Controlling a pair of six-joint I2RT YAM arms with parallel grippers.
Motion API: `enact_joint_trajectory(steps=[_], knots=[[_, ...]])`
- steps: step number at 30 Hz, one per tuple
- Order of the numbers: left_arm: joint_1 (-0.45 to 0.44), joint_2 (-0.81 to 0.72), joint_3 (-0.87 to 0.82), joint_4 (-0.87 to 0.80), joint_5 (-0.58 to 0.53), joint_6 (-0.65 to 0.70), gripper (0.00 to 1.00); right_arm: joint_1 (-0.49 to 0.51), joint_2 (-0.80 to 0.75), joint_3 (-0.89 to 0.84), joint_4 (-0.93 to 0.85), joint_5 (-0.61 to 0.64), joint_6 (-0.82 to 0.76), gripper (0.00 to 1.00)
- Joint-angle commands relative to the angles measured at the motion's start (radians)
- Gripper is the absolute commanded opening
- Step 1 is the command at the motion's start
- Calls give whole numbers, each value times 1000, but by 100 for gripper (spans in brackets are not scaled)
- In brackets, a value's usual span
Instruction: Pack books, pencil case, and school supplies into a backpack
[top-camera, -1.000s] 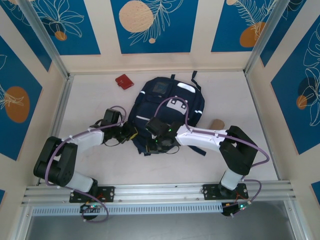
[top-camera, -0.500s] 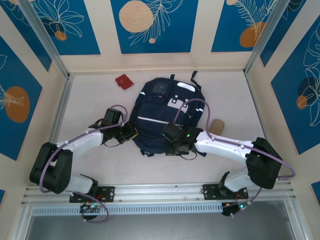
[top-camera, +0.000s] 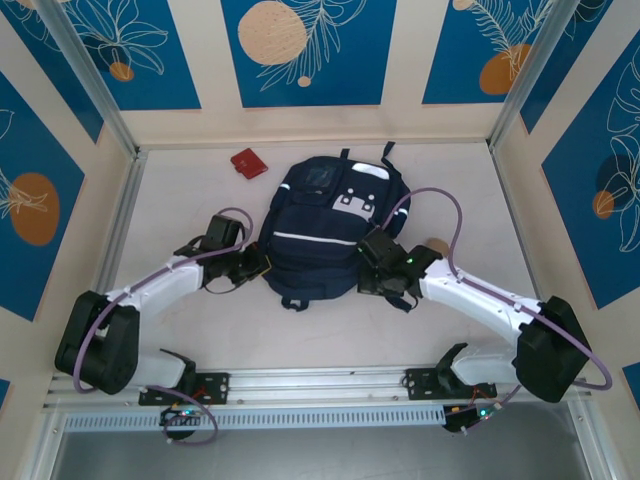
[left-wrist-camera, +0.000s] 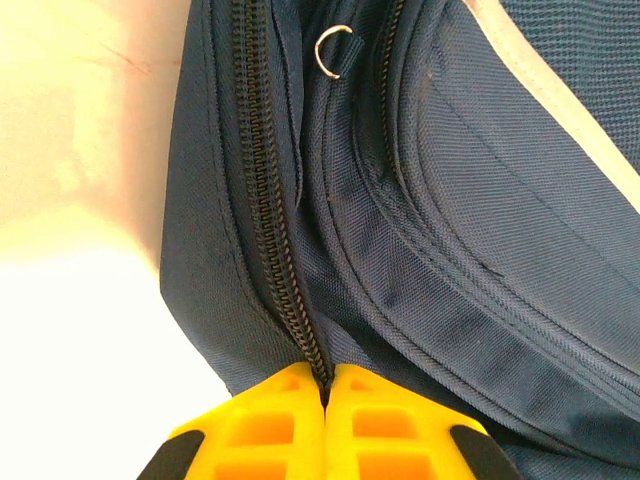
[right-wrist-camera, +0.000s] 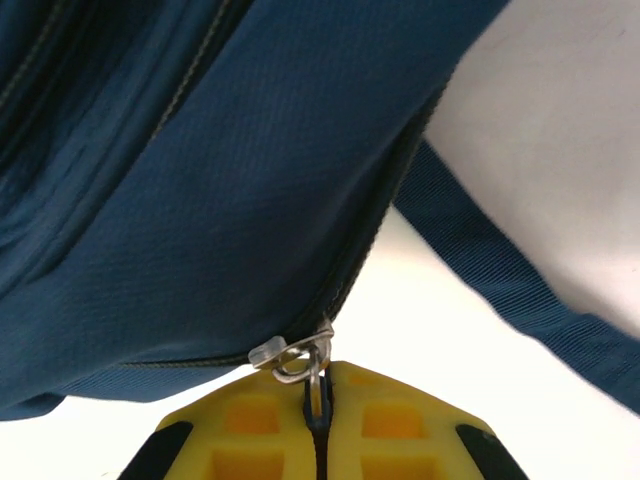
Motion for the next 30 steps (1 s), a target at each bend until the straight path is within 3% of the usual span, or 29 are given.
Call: enact_joint_trajectory(steps=[1,5,12,18,24,26,30], knots=[[24,-31,21,-82,-168,51,0,-87,-55,-15,-90,75,-80,0],[29,-48,11,-107,-171,63,0,-202,-82,-37,-17,-7,-193,0],[42,-64,-2,-136,-163,81,0,-415,-69,-52,125,-300,-389,0],[52,-99,22,-164,-123,122,0,-411,-79,-56,190,-500,-409,0],[50,-134,90,-219,-72,184,49,-290,-43,-58,249,-531,-376,0],[44,-139,124,-236,-38,223,56,-253,-20,-50,270,-533,-367,0],[-27,-147,188,-230,14,358,61,-183,39,-17,311,-536,-346,0]])
